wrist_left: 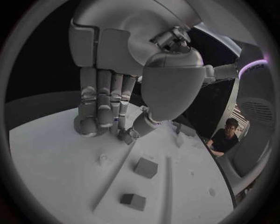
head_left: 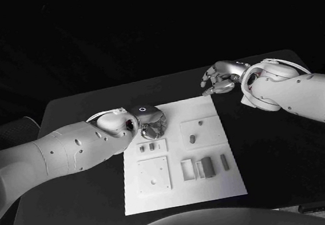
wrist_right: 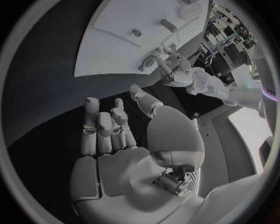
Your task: Assemble the parts on the task board
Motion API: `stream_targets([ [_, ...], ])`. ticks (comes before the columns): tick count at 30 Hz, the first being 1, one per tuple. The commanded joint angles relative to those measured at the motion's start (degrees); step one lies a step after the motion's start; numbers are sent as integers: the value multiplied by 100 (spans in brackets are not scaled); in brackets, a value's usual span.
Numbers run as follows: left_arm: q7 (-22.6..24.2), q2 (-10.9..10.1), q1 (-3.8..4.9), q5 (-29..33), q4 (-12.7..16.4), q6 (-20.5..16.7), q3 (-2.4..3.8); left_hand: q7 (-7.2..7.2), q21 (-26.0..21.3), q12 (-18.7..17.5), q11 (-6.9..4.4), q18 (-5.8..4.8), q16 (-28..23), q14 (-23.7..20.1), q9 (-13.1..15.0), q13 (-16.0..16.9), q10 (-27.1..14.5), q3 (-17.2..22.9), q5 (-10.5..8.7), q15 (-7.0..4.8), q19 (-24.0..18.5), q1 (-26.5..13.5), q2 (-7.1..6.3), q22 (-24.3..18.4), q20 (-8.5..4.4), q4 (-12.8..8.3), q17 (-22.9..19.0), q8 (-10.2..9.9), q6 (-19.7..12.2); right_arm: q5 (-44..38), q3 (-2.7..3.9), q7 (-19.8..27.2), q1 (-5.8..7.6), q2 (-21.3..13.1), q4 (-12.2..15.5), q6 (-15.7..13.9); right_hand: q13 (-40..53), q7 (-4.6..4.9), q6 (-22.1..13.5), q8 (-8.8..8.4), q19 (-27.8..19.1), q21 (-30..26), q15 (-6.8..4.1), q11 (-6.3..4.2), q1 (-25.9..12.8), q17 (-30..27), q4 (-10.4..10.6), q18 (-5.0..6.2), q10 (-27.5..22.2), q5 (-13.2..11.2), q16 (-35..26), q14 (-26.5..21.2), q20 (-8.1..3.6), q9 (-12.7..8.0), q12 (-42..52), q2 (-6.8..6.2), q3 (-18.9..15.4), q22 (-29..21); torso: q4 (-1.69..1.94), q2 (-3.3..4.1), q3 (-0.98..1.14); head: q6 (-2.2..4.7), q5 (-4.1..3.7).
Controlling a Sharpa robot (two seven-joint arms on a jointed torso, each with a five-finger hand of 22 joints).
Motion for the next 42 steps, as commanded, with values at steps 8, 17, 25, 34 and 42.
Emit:
stream_targets([
  [8,59,24,-10,-9,-27,-47,4,16,49,-17,14,605,46,-22,-13,12,63,43,18,13,-7,5,88,136,23,4,-11,23,43,-6,2,41,-3,2,15,62,-9,36,4,-21,20,-23,2,25,-2,8,25,85,-52,-9,-27,33,-42,8,30,30,-13,68,1,-3,5,2,-21],
  [17,61,46,-17,21,-39,-53,4,26,64,-19,14,611,58,-17,-19,19,95,58,19,13,-5,-2,126,134,25,14,-21,35,67,-6,2,38,-3,2,18,65,-10,36,4,-22,20,-23,2,24,-2,8,25,85,-52,-9,-27,33,-43,9,31,30,-13,68,-1,-4,5,7,-29],
  [25,62,81,-27,22,-75,-36,4,30,76,-21,11,616,68,-12,-24,25,120,70,19,10,-3,-4,154,133,25,20,-28,46,87,-6,3,37,-2,6,23,74,-12,35,5,-22,20,-23,2,24,-1,8,25,85,-53,-9,-27,33,-43,10,33,29,-13,68,4,-3,5,5,-31],
  [34,53,109,-56,23,-113,-12,4,35,85,-22,9,620,76,-8,-29,30,139,80,20,8,0,2,170,133,23,17,-34,51,98,-6,3,39,-2,11,27,78,-13,35,5,-23,21,-23,2,24,-1,8,25,85,-53,-9,-26,33,-44,12,34,29,-13,68,-5,-2,7,-5,-30],
  [42,47,126,-76,23,-135,-24,5,41,104,-19,-2,625,93,3,-34,41,181,90,18,-2,8,7,183,133,19,9,-41,67,127,-6,3,36,-2,11,30,79,-15,35,6,-23,21,-24,2,24,-1,8,25,85,-54,-9,-26,33,-44,13,35,28,-13,68,-2,-3,5,-13,-35],
])
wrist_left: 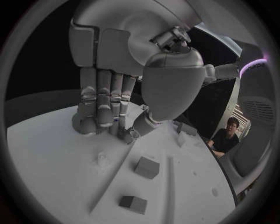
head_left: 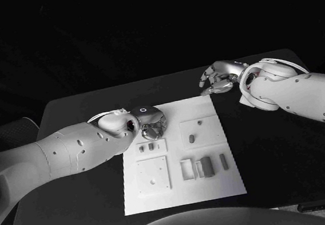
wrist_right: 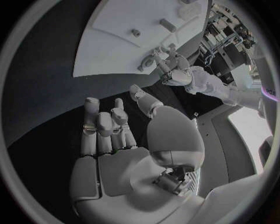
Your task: Assemble the parts on the task board
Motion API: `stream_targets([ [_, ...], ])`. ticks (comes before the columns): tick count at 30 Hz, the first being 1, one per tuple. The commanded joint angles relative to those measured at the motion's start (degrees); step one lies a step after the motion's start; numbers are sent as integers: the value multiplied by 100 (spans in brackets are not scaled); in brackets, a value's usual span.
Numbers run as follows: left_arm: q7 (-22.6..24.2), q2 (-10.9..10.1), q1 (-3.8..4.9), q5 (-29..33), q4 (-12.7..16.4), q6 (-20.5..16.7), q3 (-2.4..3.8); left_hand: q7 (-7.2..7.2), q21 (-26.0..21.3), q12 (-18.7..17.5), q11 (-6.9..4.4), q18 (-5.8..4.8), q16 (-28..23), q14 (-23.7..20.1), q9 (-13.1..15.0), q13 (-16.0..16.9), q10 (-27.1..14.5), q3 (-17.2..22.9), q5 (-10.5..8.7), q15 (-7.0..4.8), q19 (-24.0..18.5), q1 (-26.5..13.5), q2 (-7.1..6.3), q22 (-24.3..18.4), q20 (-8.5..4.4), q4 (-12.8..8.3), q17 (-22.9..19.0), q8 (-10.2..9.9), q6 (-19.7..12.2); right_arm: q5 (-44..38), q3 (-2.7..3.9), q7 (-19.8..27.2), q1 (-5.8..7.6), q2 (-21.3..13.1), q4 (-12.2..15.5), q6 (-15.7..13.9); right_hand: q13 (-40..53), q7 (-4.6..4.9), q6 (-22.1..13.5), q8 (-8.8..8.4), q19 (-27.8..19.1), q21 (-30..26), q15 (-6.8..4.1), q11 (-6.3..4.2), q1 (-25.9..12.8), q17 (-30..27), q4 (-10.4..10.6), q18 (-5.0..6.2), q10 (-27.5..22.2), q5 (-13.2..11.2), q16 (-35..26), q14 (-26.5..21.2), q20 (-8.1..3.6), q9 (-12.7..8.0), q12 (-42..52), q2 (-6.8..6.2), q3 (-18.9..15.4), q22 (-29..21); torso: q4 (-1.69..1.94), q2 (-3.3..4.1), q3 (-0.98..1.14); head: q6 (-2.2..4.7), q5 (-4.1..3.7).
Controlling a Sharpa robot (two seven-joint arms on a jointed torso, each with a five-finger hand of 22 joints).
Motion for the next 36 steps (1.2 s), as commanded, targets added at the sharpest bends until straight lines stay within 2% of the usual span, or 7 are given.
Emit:
stream_targets([
  [1,39,15,-18,11,3,-16,-5,-6,40,-18,-7,625,28,6,-5,-2,68,34,21,-6,30,5,52,132,-3,4,-10,27,49,-6,2,38,-2,5,13,71,-10,48,-7,-23,9,-23,3,18,-1,8,25,85,-60,-9,-26,32,-32,10,35,28,-13,64,4,-1,-1,-6,-7],
  [17,101,8,-20,59,6,-146,-5,-64,120,10,-83,617,92,58,-15,69,281,147,6,-78,65,92,211,129,-55,-32,-48,121,233,-6,2,41,-2,11,11,74,-13,48,-7,-24,9,-24,3,18,-1,9,26,85,-61,-9,-26,32,-33,12,38,28,-13,64,7,-3,-5,-12,-12],
  [36,141,-89,-21,207,96,-346,-3,-95,168,0,-122,600,117,123,-33,112,391,288,-15,-117,109,155,239,124,-92,-19,-88,163,329,-6,2,41,-2,-12,14,78,-16,47,-6,-25,9,-24,3,18,-3,9,27,85,-62,-9,-26,32,-33,15,40,27,-14,65,9,-6,-2,-4,-4],
])
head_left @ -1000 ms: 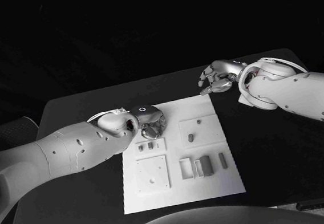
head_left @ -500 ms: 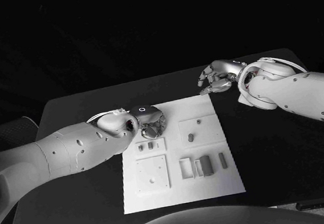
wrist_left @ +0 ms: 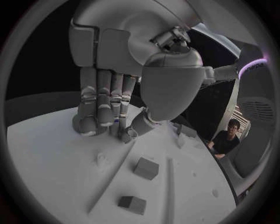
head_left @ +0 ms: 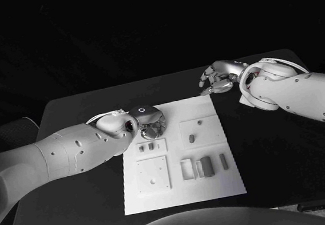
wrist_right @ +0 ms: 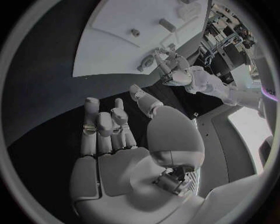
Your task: Assemble the parts on the task board
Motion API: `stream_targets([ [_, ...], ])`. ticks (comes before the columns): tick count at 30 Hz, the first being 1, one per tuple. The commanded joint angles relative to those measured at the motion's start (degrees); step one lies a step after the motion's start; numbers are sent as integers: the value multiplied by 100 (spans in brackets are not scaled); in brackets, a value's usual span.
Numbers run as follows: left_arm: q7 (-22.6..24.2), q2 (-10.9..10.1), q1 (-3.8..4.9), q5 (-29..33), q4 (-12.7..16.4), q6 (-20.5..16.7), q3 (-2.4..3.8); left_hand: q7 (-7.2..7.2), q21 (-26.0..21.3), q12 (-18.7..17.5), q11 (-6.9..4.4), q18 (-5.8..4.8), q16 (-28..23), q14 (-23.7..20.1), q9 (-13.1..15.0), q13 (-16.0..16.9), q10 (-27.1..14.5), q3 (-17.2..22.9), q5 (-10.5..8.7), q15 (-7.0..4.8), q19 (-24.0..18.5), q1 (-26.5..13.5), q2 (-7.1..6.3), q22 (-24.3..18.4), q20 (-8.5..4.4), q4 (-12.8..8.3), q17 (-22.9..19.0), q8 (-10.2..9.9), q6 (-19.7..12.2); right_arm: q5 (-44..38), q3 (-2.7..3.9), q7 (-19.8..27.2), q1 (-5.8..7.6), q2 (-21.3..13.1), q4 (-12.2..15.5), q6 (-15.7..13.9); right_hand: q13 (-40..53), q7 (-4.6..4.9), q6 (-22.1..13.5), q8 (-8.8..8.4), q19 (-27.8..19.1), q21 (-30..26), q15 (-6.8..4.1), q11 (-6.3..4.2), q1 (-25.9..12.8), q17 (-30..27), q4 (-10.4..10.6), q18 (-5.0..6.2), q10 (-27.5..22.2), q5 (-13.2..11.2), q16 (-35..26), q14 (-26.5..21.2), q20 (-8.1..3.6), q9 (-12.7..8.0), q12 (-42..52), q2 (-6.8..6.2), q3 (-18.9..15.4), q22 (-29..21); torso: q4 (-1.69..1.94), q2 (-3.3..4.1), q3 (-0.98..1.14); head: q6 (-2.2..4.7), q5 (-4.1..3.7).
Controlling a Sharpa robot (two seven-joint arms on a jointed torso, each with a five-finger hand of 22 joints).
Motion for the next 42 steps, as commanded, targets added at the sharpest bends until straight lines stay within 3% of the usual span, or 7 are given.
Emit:
stream_targets([
  [1,75,-35,1,121,68,-153,4,-2,14,30,13,606,34,1,-1,8,44,27,-1,-34,16,3,43,126,-39,0,-9,37,55,-6,2,41,-2,-8,11,69,-5,37,3,-25,-1,-24,-9,17,-3,9,27,85,-63,-9,-26,44,-23,6,29,27,-14,66,2,-1,1,3,0],
  [13,2,-420,30,236,519,-157,11,-8,26,23,7,602,39,19,-6,17,64,35,-2,-40,30,-7,11,125,-48,5,-19,43,71,-6,2,35,-2,-37,14,66,-7,36,4,-26,-1,-25,-9,17,-3,9,27,85,-64,-9,-26,44,-23,8,30,25,-15,66,13,-7,1,18,17],
  [21,-13,-596,89,353,619,-141,11,-11,31,18,3,601,40,25,-9,22,73,40,-2,-44,33,-6,-10,124,-53,0,-25,46,78,-6,2,39,-3,-26,-1,68,-8,36,4,-26,-1,-25,-9,17,-3,9,27,85,-64,-9,-27,43,-23,9,31,25,-15,66,15,-3,-1,25,52],
  [32,-61,-753,92,324,618,-155,10,-15,34,14,0,600,40,28,-12,26,80,50,-1,-47,35,3,-20,123,-58,-5,-30,48,84,-6,2,39,-3,-33,-10,70,-10,36,4,-27,-1,-25,-9,17,-2,9,27,85,-65,-9,-26,44,-24,10,32,25,-14,66,2,4,-10,26,63],
  [42,-87,-742,91,261,482,-101,7,-19,36,14,-5,595,40,31,-14,35,102,58,-2,-52,35,2,-32,122,-60,-2,-38,56,99,-6,2,39,-5,-30,-7,71,-12,36,4,-28,-1,-26,-9,17,-2,9,27,85,-66,-9,-27,43,-24,11,34,25,-14,66,6,4,-8,23,74],
])
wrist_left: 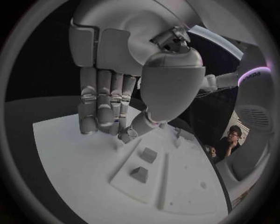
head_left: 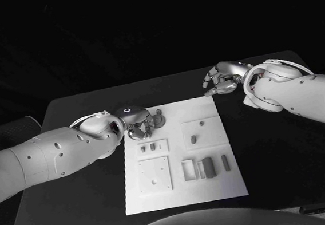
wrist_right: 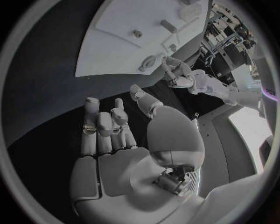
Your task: Assemble the parts on the task board
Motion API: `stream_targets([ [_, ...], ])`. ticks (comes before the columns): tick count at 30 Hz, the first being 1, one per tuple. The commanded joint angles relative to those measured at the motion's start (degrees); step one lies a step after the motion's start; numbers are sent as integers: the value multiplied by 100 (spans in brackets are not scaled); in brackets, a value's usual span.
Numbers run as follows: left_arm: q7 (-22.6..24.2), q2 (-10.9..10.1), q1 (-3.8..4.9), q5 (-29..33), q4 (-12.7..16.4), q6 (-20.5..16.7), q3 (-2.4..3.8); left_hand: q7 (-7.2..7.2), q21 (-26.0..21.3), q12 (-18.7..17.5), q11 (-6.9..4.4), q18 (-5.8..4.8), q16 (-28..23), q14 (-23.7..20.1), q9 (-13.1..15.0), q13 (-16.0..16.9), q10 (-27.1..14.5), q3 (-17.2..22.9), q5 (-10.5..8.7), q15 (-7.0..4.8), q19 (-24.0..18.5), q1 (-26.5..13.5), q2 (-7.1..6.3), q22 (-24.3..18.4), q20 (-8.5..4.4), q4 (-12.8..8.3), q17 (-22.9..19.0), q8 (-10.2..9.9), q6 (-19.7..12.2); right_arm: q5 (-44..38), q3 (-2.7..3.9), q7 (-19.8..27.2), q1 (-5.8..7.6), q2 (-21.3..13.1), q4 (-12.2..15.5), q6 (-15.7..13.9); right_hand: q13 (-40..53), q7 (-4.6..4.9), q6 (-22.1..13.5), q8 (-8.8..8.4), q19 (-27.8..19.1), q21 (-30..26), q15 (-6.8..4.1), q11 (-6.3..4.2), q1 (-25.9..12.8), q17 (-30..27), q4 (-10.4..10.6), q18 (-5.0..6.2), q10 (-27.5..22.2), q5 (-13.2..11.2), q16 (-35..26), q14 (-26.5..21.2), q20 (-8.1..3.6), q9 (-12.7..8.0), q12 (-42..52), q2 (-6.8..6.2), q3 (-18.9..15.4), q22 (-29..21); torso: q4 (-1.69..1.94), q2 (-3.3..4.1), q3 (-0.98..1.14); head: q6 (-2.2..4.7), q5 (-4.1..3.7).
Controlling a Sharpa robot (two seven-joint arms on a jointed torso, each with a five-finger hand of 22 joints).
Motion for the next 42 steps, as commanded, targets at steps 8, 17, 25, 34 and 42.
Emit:
stream_targets([
  [8,-46,4,6,-45,-45,59,2,0,36,10,30,602,17,1,1,9,66,33,9,-46,18,-5,-29,119,-38,2,-8,38,45,-6,2,40,-4,1,1,66,-8,32,2,-28,9,-26,-1,29,-1,9,27,86,-54,-9,-26,35,-34,9,24,25,-14,68,-12,2,13,-19,9],
  [17,-56,-9,6,-58,-37,96,1,-1,35,8,29,599,17,1,0,12,71,35,9,-47,15,-7,-34,119,-39,4,-12,39,48,-6,2,38,-5,-2,4,66,-9,32,2,-29,9,-26,-1,29,-2,9,27,86,-55,-9,-26,35,-34,10,26,26,-14,68,-7,2,12,-32,-2],
  [25,-61,-31,5,-59,0,114,1,-3,34,5,28,598,16,0,-2,14,74,38,9,-48,12,-6,-37,118,-40,2,-15,40,50,-6,2,39,-5,-3,3,67,-11,32,2,-30,9,-26,-1,29,-1,9,27,86,-55,-9,-26,35,-35,11,27,25,-14,68,-7,1,10,-31,-4],
  [34,-56,-47,5,-59,31,128,1,-3,34,2,27,596,15,0,-4,16,75,39,9,-49,9,-6,-43,118,-41,1,-18,40,50,-6,2,41,-6,2,2,72,-12,32,1,-31,10,-26,-1,29,-1,9,27,86,-56,-9,-26,35,-35,12,28,26,-14,68,-5,2,8,-35,-3],
  [42,-60,-50,4,-59,43,141,0,-3,34,0,27,595,15,-1,-5,18,78,39,8,-49,8,-6,-46,118,-42,0,-20,40,51,-6,2,38,-7,-1,5,70,-13,32,1,-32,10,-27,-1,29,0,9,27,86,-56,-9,-26,35,-35,13,29,27,-14,68,-2,3,7,-45,-9],
])
